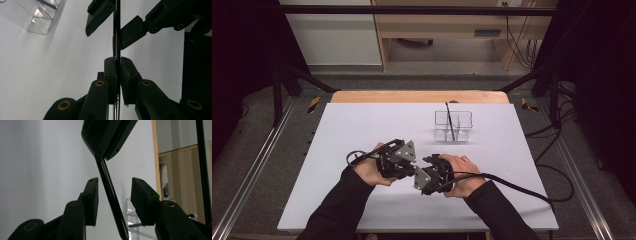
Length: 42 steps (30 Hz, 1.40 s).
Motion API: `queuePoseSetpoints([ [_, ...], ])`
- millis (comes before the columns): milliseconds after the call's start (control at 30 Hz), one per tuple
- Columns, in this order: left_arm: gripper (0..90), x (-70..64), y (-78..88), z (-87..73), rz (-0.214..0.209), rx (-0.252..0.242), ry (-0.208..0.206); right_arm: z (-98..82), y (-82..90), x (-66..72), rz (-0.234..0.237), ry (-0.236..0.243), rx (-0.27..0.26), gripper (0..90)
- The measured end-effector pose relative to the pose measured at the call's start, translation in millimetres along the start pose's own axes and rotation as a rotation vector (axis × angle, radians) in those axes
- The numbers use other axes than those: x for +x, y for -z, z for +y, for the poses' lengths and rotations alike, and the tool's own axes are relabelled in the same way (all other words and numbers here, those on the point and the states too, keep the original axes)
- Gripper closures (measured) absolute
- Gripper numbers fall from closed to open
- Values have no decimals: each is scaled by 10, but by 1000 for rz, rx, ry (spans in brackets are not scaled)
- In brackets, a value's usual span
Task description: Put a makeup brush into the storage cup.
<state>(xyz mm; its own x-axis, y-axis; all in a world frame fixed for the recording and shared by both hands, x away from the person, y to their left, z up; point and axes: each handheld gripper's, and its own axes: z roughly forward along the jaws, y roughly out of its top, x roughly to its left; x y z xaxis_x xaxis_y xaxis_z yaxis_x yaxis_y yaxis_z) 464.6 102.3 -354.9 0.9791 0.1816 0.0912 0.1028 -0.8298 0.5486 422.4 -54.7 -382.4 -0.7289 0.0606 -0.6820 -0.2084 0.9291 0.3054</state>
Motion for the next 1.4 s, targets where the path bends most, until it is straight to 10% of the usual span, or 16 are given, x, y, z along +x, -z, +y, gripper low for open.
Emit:
queuePoseSetpoints([
  [1400, 796, 16, 11, -45, -10, -22, -9, 2, -19, 25, 118, 36, -7, 839],
])
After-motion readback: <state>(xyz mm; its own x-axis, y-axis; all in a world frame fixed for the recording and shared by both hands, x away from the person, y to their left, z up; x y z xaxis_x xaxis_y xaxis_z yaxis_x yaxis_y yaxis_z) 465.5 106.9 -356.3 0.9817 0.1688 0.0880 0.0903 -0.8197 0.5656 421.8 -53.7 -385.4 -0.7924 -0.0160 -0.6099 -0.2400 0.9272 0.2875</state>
